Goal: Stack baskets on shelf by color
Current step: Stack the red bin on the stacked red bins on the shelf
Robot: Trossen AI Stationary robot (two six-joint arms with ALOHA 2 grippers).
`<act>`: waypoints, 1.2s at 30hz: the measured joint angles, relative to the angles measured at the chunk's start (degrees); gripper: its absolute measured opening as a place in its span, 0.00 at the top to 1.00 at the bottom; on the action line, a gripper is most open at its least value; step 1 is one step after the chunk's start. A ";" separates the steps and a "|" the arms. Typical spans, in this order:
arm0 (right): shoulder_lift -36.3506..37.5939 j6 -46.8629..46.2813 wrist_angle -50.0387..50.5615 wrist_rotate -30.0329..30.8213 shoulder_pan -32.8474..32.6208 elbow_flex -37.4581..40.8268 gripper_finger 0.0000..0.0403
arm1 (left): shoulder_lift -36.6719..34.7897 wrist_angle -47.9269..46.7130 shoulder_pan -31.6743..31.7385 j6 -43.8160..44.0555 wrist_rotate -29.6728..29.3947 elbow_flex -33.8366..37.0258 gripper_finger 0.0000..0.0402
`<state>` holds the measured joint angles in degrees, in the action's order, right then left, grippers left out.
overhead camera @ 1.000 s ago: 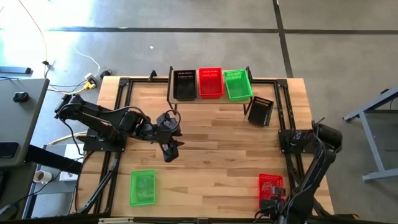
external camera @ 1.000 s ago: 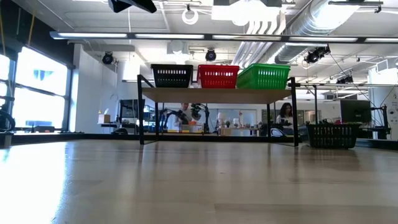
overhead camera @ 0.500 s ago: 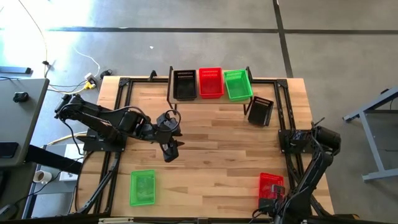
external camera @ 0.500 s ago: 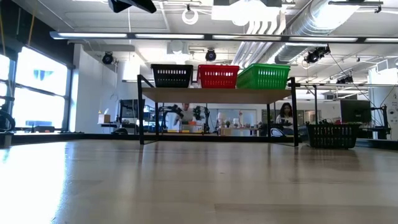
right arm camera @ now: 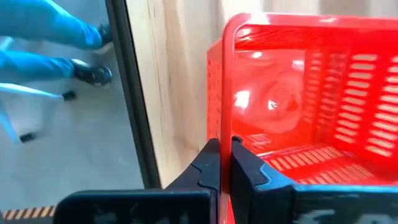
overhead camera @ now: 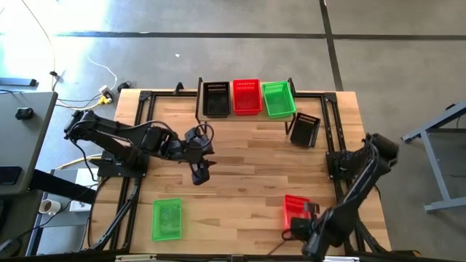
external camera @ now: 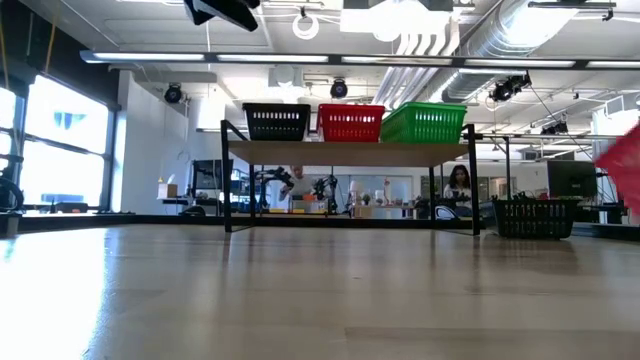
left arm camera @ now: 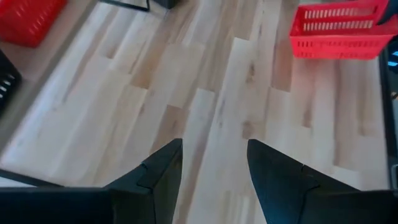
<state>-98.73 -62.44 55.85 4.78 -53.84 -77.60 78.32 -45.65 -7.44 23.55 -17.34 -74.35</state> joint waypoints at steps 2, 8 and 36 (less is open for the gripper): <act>2.03 3.22 0.05 1.01 2.26 0.00 1.00 | 0.00 0.00 0.89 -1.48 0.00 0.00 0.58; 7.53 12.98 0.05 2.58 11.46 -0.02 1.00 | 0.00 -0.54 4.31 -4.93 0.00 0.00 0.58; 15.84 53.96 -10.23 5.76 49.68 -10.58 1.00 | 0.00 -15.01 21.03 -17.79 0.21 0.02 0.58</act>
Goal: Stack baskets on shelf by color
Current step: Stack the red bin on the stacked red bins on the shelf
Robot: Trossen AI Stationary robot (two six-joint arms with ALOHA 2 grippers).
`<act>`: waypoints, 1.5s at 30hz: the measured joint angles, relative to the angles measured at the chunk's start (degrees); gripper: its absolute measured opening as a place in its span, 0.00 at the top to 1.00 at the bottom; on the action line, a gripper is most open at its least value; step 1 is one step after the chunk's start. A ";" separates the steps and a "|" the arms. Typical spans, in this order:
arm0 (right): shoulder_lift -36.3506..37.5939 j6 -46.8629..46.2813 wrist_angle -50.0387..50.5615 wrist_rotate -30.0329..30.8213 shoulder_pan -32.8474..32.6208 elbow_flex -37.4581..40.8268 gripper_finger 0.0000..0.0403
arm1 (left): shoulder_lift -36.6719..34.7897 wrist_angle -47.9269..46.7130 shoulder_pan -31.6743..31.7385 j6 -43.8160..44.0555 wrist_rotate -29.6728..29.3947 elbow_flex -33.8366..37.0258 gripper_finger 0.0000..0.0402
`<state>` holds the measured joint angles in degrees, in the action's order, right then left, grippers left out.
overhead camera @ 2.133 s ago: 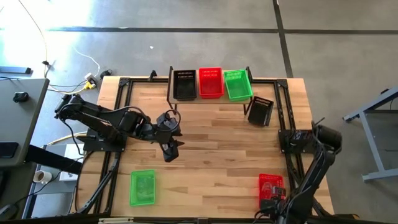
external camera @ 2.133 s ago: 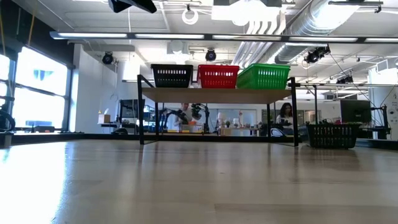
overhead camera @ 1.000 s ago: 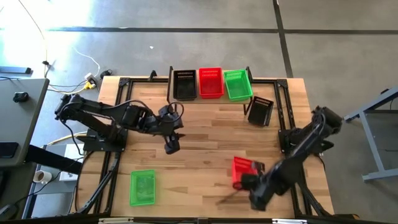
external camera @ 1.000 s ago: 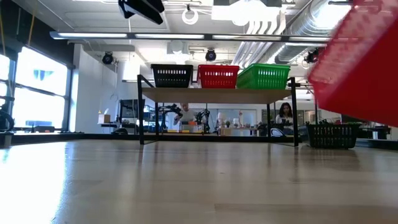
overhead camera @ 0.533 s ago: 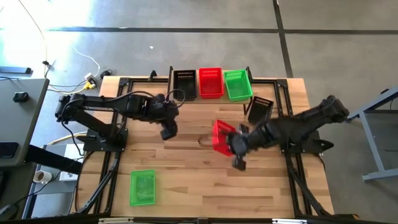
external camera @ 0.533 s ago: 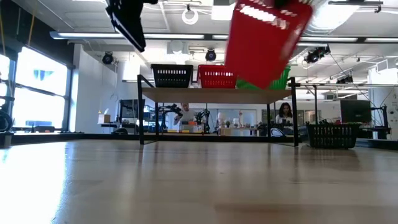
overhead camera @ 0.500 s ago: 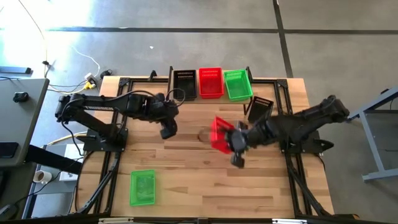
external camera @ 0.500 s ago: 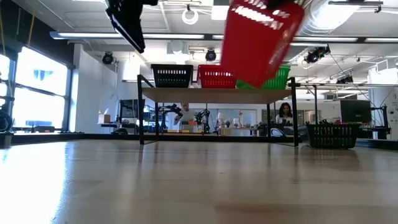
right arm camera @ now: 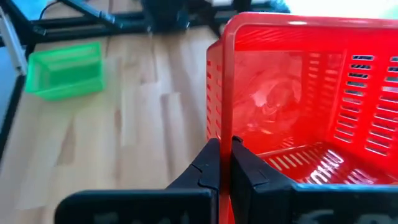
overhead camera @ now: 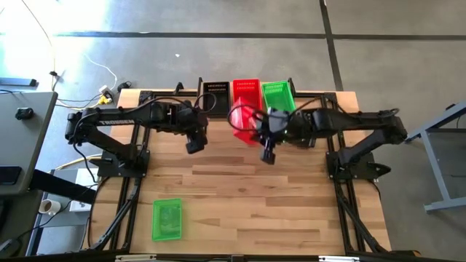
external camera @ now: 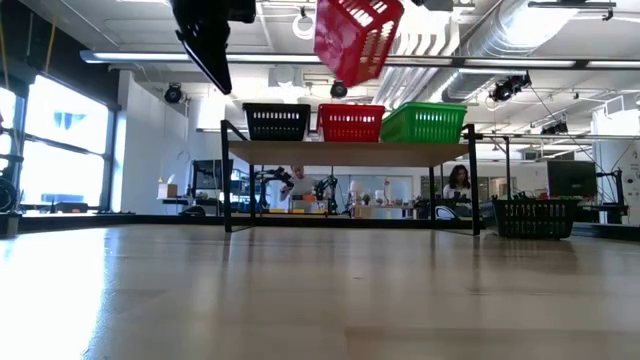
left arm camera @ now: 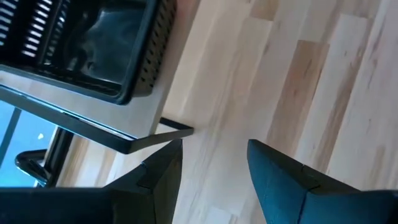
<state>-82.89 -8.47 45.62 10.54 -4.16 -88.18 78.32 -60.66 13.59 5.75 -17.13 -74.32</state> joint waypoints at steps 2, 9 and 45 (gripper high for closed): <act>0.00 3.77 0.00 0.37 1.28 -1.84 1.00 | 0.00 0.03 0.49 0.00 -0.01 0.00 0.58; 0.00 18.66 0.01 4.37 7.28 -7.72 1.00 | 0.00 0.06 1.81 2.49 0.00 0.00 0.58; -20.57 31.44 25.76 1.04 20.52 -25.38 1.00 | 0.00 0.43 3.05 10.78 2.02 0.00 0.58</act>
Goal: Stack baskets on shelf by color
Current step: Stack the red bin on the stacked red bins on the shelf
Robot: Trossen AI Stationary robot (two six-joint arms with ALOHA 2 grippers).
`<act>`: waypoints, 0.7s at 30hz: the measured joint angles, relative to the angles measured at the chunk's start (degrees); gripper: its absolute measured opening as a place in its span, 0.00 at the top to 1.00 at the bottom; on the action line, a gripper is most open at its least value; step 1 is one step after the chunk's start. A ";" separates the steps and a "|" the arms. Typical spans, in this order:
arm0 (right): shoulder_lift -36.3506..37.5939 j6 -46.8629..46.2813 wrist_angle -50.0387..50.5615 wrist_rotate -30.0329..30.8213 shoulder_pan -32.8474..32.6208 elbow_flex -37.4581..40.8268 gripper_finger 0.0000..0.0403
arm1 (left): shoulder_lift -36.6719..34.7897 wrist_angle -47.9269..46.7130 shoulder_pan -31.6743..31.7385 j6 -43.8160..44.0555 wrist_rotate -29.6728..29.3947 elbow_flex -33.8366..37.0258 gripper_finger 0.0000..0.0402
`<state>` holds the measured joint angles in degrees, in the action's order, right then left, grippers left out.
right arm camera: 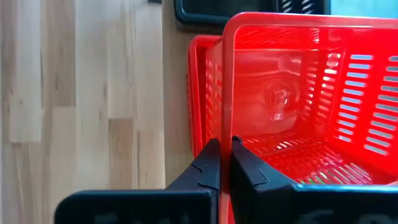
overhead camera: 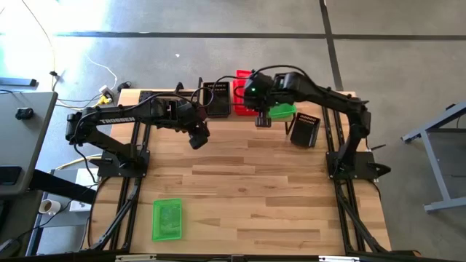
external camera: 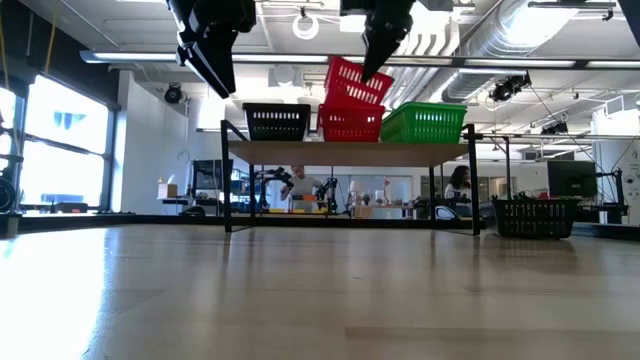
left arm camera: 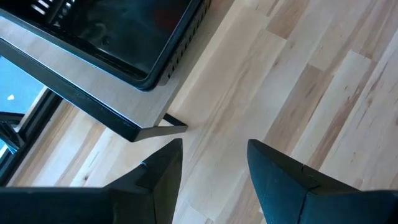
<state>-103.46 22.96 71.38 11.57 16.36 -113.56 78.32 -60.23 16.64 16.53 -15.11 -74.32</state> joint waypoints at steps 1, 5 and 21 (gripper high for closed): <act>-0.41 0.02 0.33 0.23 0.00 0.00 1.00 | 0.00 0.00 0.00 -0.02 0.01 0.00 0.58; -1.59 0.02 0.86 0.55 0.00 0.00 1.00 | 0.00 0.00 0.00 -0.13 0.01 0.00 0.58; -3.26 -0.75 0.42 1.59 0.11 0.04 1.00 | 0.00 -0.02 0.00 -0.17 -0.02 0.00 0.58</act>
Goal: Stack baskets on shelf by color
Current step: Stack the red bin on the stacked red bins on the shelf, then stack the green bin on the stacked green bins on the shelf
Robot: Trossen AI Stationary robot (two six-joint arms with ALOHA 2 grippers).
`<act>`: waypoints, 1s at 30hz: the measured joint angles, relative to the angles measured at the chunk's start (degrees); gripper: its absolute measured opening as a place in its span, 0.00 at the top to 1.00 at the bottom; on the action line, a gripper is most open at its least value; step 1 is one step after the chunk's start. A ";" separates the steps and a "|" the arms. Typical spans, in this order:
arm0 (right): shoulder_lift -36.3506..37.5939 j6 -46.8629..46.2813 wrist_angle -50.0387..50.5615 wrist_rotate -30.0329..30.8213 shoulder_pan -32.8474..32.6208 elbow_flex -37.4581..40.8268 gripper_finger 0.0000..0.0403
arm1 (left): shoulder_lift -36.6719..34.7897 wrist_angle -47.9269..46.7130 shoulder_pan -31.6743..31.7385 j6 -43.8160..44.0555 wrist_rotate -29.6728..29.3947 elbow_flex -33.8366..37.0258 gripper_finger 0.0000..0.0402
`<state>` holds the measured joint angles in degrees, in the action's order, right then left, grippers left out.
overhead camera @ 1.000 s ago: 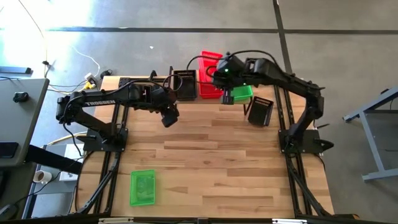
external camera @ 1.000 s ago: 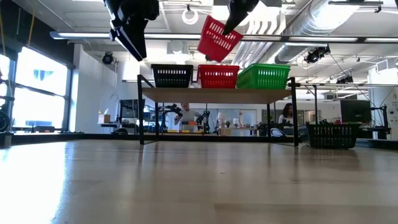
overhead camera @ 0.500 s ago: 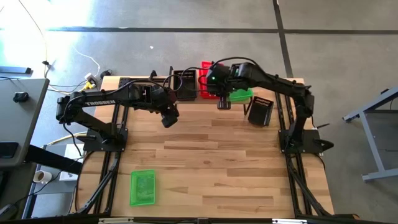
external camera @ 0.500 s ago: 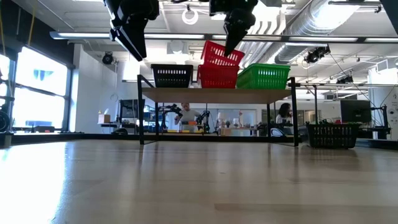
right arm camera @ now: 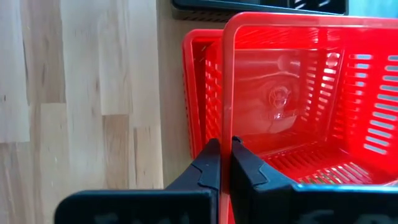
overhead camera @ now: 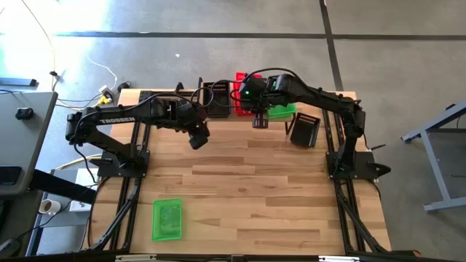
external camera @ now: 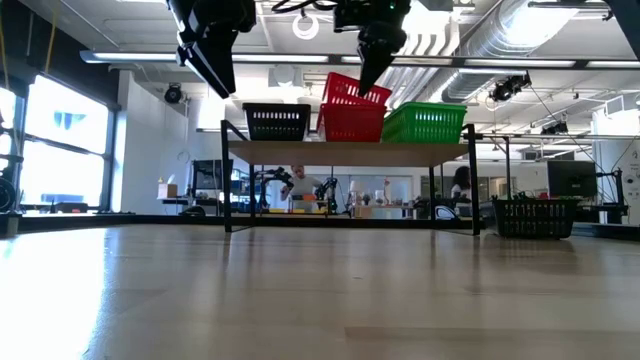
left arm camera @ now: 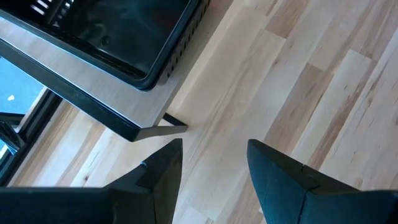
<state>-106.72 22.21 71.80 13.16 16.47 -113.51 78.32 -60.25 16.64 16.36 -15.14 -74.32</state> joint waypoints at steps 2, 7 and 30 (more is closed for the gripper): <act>0.00 -0.75 -0.17 0.03 0.00 0.00 1.00 | 0.00 0.00 0.00 0.00 -0.02 0.00 0.58; 0.00 -1.43 -0.19 0.14 0.01 0.00 0.99 | 0.00 0.00 0.00 0.00 -0.01 0.00 0.58; 0.11 -10.60 -2.98 -2.49 -0.13 -6.80 0.74 | 0.00 -0.93 -0.67 0.85 4.27 0.00 0.58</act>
<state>-106.61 11.62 68.82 10.68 16.34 -120.32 78.32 -61.18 15.98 17.21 -10.86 -74.32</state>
